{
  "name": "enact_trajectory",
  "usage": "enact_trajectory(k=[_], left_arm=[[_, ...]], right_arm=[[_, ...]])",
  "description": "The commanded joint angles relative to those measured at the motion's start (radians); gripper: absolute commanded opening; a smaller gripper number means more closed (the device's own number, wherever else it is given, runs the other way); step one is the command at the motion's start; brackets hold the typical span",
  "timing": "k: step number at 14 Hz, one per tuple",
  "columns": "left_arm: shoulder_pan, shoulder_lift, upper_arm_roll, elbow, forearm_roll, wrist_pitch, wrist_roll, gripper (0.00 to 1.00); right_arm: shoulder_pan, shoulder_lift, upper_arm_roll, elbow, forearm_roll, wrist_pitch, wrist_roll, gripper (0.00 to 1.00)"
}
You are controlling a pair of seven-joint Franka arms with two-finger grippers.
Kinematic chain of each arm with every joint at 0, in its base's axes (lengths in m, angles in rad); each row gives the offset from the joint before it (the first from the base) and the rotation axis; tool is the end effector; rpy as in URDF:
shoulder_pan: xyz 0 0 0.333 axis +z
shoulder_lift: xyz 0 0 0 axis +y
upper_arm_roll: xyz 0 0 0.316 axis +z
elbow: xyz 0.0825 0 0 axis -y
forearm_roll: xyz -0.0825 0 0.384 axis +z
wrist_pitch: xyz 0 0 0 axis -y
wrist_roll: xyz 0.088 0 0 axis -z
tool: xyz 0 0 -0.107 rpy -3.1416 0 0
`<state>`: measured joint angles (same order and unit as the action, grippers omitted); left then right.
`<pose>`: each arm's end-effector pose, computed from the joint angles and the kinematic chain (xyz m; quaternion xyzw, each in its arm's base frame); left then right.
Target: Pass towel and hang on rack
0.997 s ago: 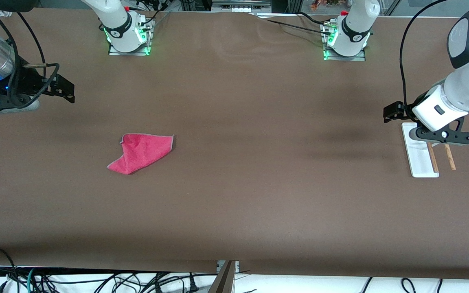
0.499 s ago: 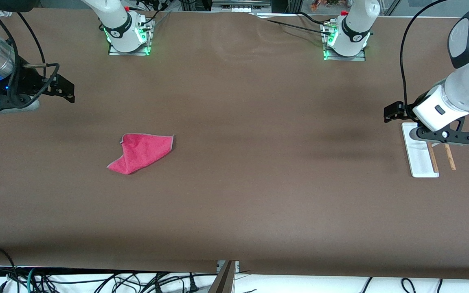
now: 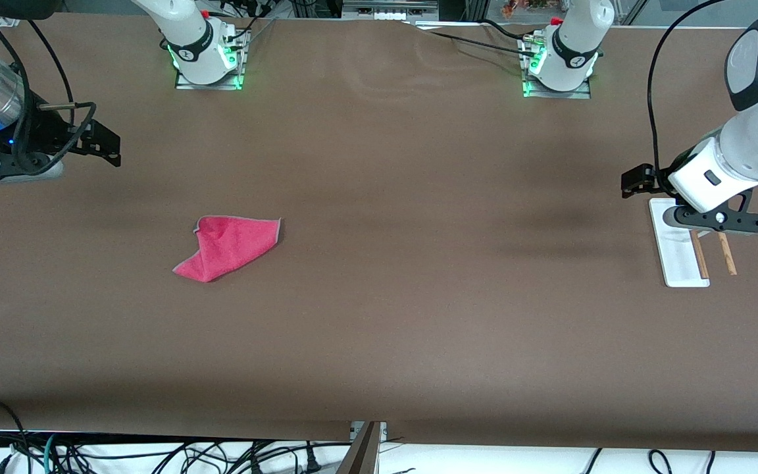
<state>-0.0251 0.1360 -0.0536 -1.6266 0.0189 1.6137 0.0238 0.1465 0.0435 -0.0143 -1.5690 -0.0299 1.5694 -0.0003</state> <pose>0.5868 -0.0426 0.5239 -0.9959 0.0522 0.0741 0.0078 0.5620 0.0717 0.6009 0.9974 0.0665 -0.0205 0.0166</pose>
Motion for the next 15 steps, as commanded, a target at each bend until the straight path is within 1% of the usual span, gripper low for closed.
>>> enact_trajectory(k=[1, 15], left_arm=[[0.004, 0.016, 0.001, 0.036, -0.007, -0.025, 0.016, 1.0], [0.016, 0.016, 0.009, 0.037, -0.007, -0.023, 0.018, 1.0]], right_arm=[[-0.005, 0.007, 0.001, 0.026, 0.018, -0.02, 0.006, 1.0], [-0.005, 0.007, 0.002, 0.024, 0.018, -0.02, 0.011, 1.0]])
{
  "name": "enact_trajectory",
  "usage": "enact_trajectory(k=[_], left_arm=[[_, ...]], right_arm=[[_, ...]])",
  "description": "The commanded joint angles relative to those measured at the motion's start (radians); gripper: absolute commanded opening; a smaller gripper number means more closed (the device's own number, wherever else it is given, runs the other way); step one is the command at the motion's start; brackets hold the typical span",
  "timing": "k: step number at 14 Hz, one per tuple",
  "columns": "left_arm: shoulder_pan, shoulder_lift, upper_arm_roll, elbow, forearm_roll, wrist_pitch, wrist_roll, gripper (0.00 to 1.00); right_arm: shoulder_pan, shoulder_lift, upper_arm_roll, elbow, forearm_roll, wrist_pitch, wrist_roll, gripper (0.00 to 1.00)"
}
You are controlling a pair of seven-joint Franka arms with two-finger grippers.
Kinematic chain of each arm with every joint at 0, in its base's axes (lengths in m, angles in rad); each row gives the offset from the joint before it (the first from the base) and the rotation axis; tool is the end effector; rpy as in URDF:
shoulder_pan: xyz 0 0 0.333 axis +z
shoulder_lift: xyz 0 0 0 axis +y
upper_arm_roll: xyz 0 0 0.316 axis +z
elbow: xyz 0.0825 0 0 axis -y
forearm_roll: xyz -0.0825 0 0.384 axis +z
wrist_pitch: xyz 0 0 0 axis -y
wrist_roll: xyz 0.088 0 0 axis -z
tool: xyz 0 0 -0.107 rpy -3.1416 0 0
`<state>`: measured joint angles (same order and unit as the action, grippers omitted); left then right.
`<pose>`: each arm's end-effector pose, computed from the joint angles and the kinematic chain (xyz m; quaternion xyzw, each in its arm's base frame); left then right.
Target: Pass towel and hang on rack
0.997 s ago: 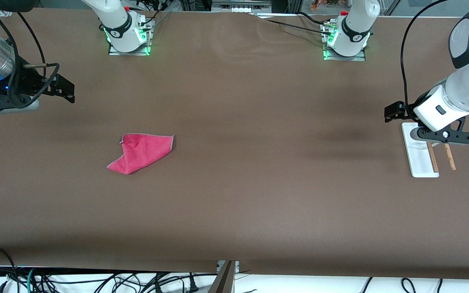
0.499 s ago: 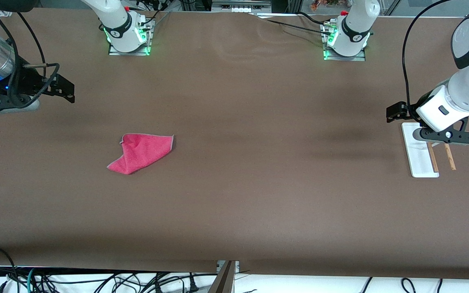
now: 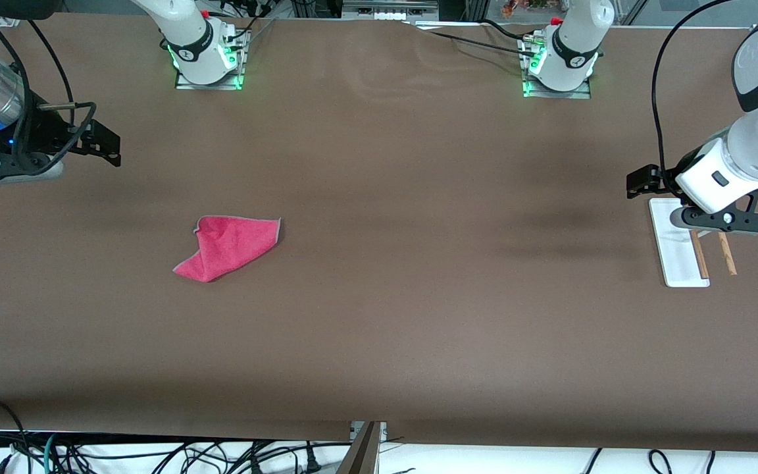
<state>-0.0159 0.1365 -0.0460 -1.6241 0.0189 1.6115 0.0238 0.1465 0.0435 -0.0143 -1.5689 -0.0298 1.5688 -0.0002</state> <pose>0.5876 -0.0330 0.5246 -0.9962 0.0438 0.0743 0.0077 0.5620 0.0717 0.6009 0.9974 0.0664 -0.0207 0.0166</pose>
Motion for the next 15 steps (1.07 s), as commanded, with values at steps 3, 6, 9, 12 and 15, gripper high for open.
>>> enact_trajectory(k=[3, 6, 9, 12, 15], left_arm=[[0.014, 0.015, 0.001, 0.036, -0.01, -0.019, 0.018, 1.0], [0.016, 0.015, 0.001, 0.036, -0.01, -0.019, 0.018, 1.0], [0.017, 0.015, 0.001, 0.036, -0.01, -0.019, 0.016, 1.0], [0.014, 0.015, 0.0, 0.036, -0.01, -0.01, -0.002, 1.0], [0.013, 0.023, 0.003, 0.081, -0.005, -0.01, -0.002, 1.0]], right_arm=[[-0.005, 0.007, 0.002, 0.024, 0.018, -0.021, 0.008, 1.0], [-0.005, 0.009, 0.002, 0.026, 0.018, -0.032, 0.003, 1.0], [-0.004, 0.009, 0.002, 0.027, 0.019, -0.047, -0.003, 1.0], [-0.005, 0.009, 0.002, 0.029, 0.019, -0.05, -0.003, 1.0], [-0.007, 0.01, 0.002, 0.032, 0.018, -0.059, -0.003, 1.0]])
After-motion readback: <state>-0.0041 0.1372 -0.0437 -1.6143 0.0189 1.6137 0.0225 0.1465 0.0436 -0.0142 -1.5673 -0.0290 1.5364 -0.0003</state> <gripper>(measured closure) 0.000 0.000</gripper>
